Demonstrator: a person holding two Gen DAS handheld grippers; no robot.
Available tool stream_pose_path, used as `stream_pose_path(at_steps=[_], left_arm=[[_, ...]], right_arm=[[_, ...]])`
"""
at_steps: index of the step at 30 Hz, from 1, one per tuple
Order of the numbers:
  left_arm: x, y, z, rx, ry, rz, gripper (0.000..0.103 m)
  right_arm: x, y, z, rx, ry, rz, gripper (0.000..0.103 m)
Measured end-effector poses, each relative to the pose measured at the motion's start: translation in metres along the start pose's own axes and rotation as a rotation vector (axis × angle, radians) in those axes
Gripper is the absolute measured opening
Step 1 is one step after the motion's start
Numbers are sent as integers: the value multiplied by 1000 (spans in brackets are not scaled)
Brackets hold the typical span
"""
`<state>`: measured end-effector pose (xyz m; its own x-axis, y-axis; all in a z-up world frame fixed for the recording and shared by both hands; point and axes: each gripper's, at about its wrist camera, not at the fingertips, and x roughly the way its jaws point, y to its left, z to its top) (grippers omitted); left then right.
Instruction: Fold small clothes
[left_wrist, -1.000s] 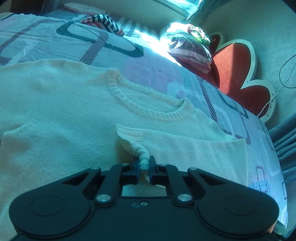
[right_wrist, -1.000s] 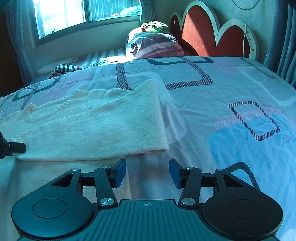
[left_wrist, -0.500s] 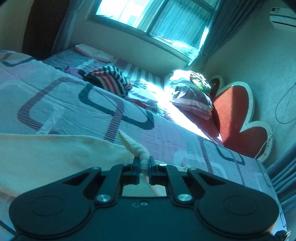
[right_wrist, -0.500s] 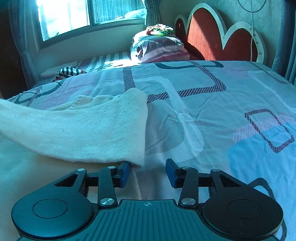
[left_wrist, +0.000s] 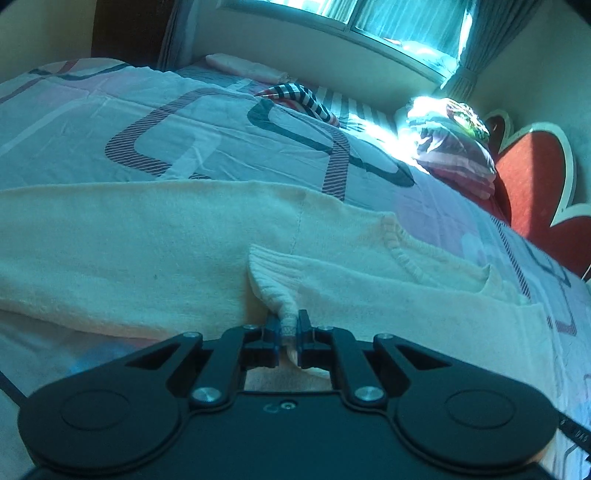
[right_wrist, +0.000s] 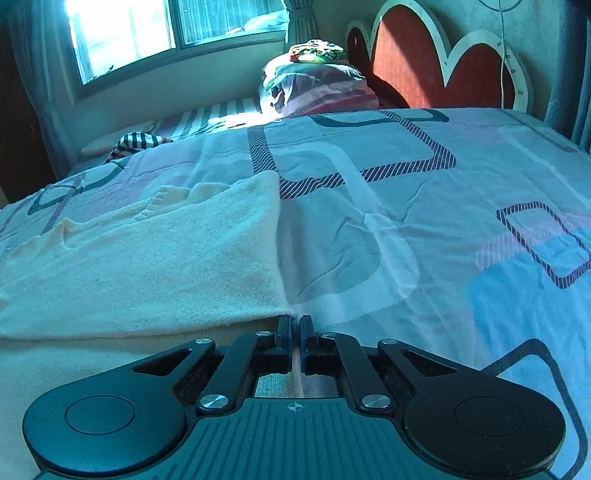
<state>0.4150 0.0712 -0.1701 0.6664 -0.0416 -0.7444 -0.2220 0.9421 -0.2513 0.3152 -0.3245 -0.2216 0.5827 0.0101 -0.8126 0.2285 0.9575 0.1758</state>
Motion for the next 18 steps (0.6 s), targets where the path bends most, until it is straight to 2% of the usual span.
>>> stream_pose_path(at_steps=[2,3,4,5,6,8,13,18], left_arm=[[-6,-2,-2,32,-8,23,19],[-11,-2,-2,33,-24,40,28],[-19,0,-3,33,-60,63,43],[-27,2,-3,31,-95,87,53],[-36,4,-4,26,-135,108,64],[-49,4,-3,35,-178,96,63],[-44,-21,3,115,-138,-7,63],[-13,-41,-1,172,-83,-15,61]], right_arm=[[-6,-2,1,-12,17,33,3],[-12,-5,0,-15,12,39,3],[-19,-7,-1,-18,8,48,4],[-25,-9,-1,-16,-2,53,11],[-31,-10,0,-14,-26,55,26],[-36,-11,6,-16,-70,43,50],[-8,-9,33,35,-61,70,51],[35,-7,58,81,-22,68,51]])
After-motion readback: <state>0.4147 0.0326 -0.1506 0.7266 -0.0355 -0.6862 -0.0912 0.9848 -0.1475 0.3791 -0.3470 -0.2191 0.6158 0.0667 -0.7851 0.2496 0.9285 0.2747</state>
